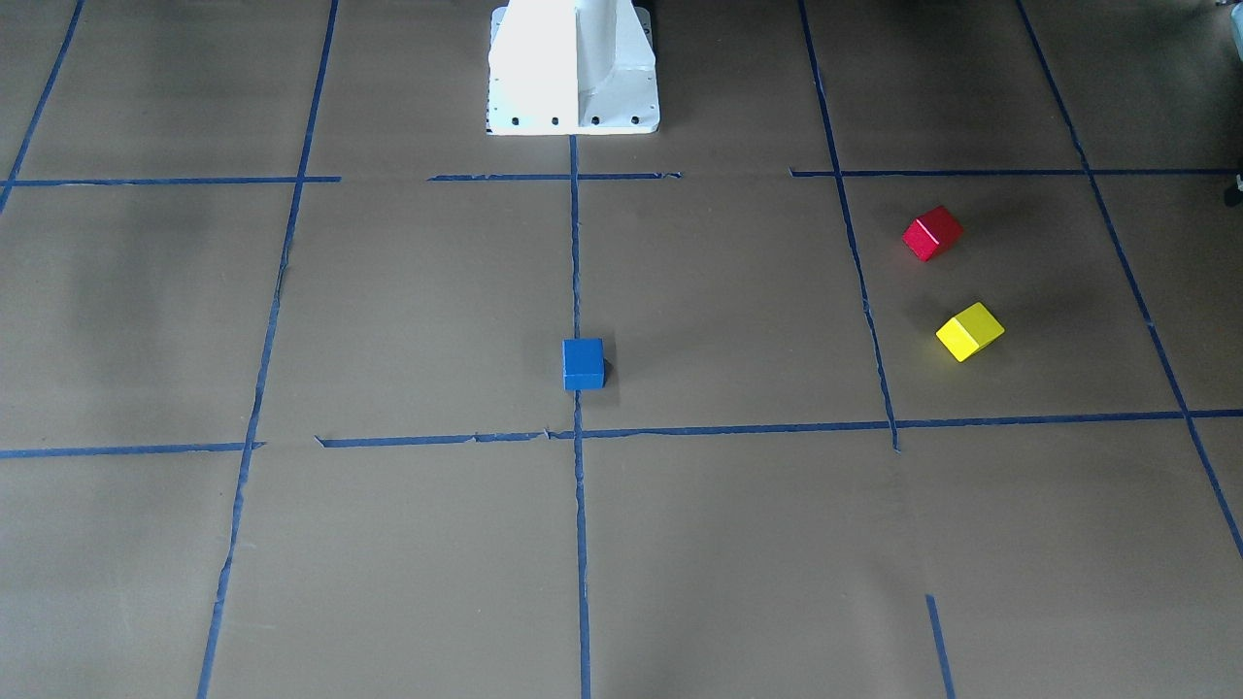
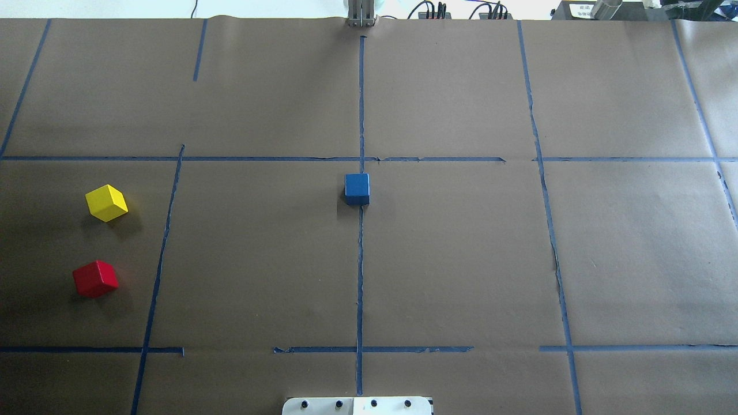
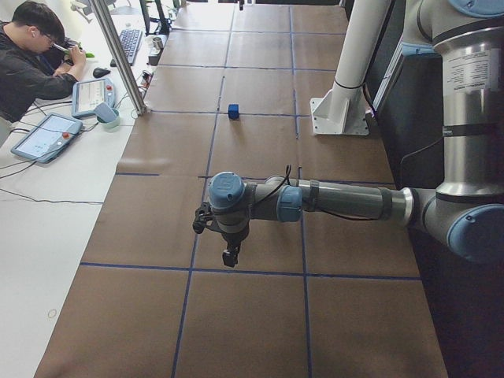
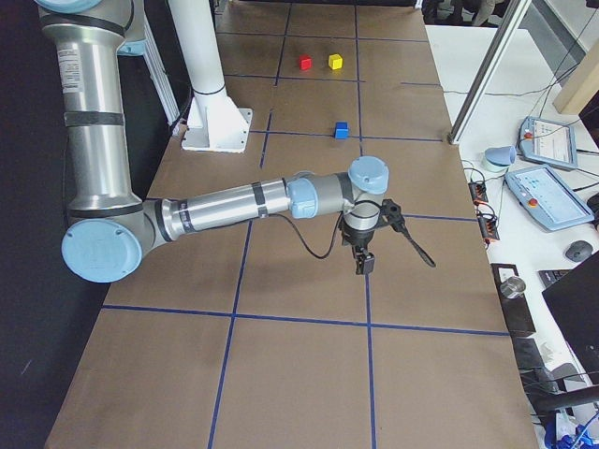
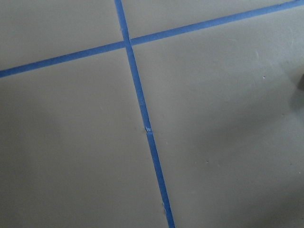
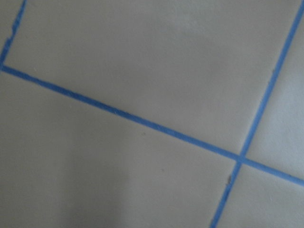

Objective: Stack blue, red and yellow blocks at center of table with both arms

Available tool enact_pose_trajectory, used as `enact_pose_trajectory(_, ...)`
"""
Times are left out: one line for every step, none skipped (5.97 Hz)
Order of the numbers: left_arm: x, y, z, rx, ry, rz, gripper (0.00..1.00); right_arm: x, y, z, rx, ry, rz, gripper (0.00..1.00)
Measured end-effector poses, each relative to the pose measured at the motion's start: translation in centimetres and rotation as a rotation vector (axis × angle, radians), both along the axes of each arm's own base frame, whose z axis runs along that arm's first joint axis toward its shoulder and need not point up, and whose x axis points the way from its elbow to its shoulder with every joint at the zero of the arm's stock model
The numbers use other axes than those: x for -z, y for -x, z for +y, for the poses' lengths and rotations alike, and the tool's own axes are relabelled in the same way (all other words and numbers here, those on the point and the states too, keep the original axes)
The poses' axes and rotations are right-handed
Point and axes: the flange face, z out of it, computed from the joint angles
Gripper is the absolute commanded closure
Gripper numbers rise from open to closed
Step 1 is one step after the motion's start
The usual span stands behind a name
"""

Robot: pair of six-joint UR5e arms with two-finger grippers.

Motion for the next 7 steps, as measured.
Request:
enact_pose_trajectory(1.3, -0.3, -1.0, -0.002, -0.040, 0.003, 0.00, -3.7, -3.2, 3.9, 0.011, 0.020, 0.003, 0.00)
enact_pose_trajectory(2.3, -0.4, -1.9, -0.003, -0.093, 0.005, 0.00, -6.0, -4.9, 7.1, 0.001, 0.055, -0.018, 0.00)
enact_pose_trajectory(3.7, -0.7, -4.0, -0.005, -0.166, 0.009, 0.00, -6.4, -5.4, 8.6, -0.030, 0.087, -0.049, 0.00)
enact_pose_trajectory(4.9, -1.1, -6.2, -0.009, -0.215, 0.015, 0.00, -6.2, -5.5, 8.9, -0.059, 0.108, -0.060, 0.00)
enact_pose_trajectory(5.8, -1.6, -7.0, -0.018, -0.245, 0.020, 0.00, -6.1, -5.5, 9.0, -0.066, 0.115, -0.064, 0.00)
enact_pose_trajectory(6.5, -3.4, -7.2, -0.040, -0.260, 0.031, 0.00, -6.3, -5.5, 9.2, -0.066, 0.118, -0.064, 0.00)
enact_pose_trajectory(7.4, -6.4, -7.0, -0.046, -0.233, 0.052, 0.00, -6.3, -5.5, 9.3, -0.065, 0.119, -0.064, 0.00)
